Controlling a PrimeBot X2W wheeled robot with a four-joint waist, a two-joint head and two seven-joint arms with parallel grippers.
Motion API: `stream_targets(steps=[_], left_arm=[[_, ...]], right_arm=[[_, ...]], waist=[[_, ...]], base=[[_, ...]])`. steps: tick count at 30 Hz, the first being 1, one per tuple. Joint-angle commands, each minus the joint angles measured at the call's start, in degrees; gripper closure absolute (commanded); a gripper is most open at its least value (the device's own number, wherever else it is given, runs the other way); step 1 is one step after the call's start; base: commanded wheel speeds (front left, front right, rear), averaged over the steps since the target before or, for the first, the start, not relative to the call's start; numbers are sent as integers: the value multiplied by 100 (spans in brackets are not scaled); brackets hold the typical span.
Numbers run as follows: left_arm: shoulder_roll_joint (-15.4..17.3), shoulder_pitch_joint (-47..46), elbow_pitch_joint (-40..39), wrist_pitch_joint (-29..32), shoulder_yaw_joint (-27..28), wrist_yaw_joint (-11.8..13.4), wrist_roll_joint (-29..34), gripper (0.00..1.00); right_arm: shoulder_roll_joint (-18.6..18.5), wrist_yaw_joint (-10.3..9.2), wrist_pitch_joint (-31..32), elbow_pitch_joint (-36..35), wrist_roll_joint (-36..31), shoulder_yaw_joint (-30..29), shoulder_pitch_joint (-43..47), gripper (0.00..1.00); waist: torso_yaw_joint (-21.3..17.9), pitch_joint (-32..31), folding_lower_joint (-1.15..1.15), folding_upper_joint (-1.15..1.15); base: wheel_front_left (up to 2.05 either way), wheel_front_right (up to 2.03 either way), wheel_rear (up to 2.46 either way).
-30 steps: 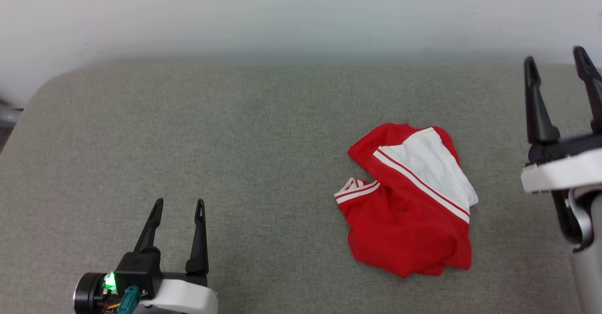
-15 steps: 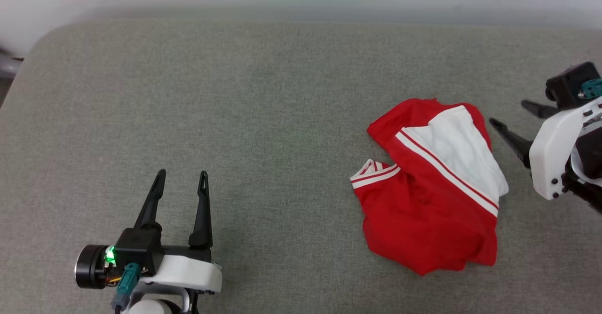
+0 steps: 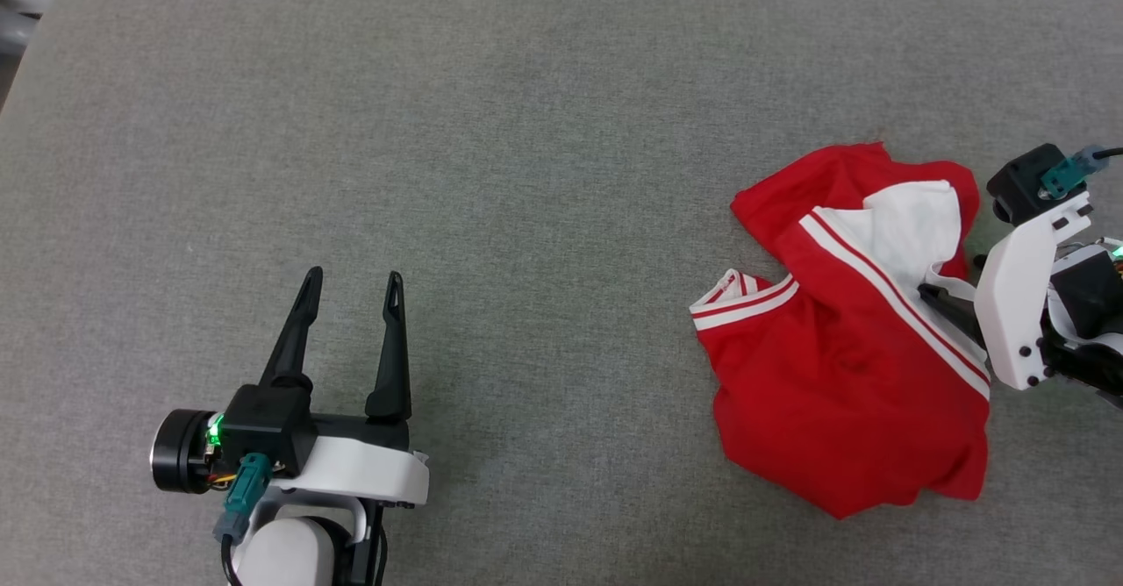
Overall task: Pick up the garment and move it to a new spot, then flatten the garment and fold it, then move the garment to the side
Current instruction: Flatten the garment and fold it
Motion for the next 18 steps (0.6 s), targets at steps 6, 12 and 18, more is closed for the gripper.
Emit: stream_targets(steps=[6,12,18], left_arm=[[-11,4,49,-15,19,54,-48,0],[-10,146,122,-15,59,85,-32,0],[-10,314,160,-15,75,63,8,0]], right_arm=[[291,-3,-484,445,228,450,147,69],[125,-7,-1615,561,406,303,-120,100],[13,-6,-2567,581,640,-10,-259,100]], waist=[[64,7,-1,0],[-74,-319,-1,0],[-171,-671,-1,0]], base=[[0,0,0],[0,0,0],[0,0,0]])
